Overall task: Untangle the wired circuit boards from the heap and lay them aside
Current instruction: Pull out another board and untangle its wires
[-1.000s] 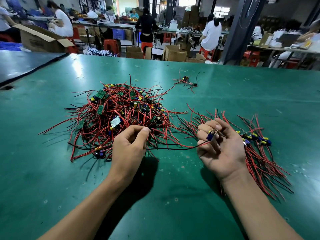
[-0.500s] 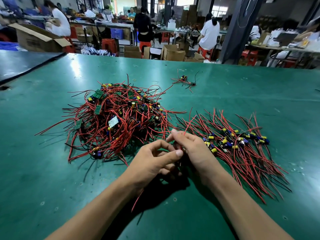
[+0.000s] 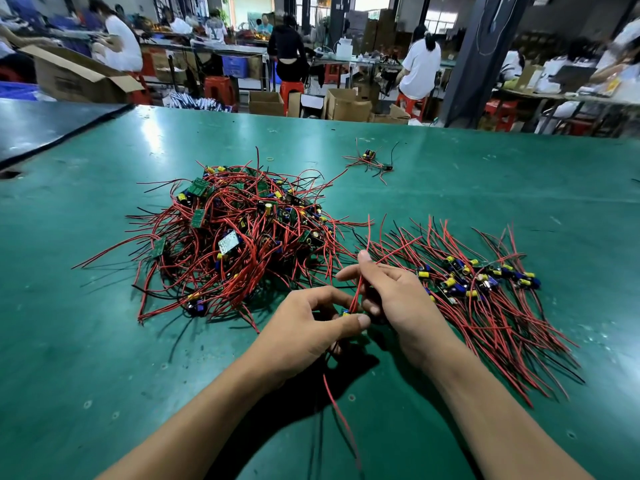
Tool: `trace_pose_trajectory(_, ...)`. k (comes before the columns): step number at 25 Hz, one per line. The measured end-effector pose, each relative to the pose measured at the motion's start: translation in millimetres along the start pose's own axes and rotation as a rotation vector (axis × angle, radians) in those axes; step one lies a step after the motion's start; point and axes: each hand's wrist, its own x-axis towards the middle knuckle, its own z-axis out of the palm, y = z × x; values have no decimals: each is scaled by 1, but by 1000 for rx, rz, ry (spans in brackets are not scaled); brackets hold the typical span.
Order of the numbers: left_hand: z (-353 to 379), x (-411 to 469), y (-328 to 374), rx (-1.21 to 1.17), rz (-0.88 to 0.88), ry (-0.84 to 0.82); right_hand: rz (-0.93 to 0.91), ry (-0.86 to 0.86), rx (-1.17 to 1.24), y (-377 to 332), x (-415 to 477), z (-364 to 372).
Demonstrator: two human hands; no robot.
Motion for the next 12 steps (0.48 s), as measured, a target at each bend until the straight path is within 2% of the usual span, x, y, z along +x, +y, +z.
trace_pose_trajectory(9, 3, -1, -1, -90, 3, 64, 62, -96, 127, -3, -3, -1)
trace_pose_trajectory(12, 2, -1, 1, -141, 31, 107, 73, -180, 118, -2, -8, -2)
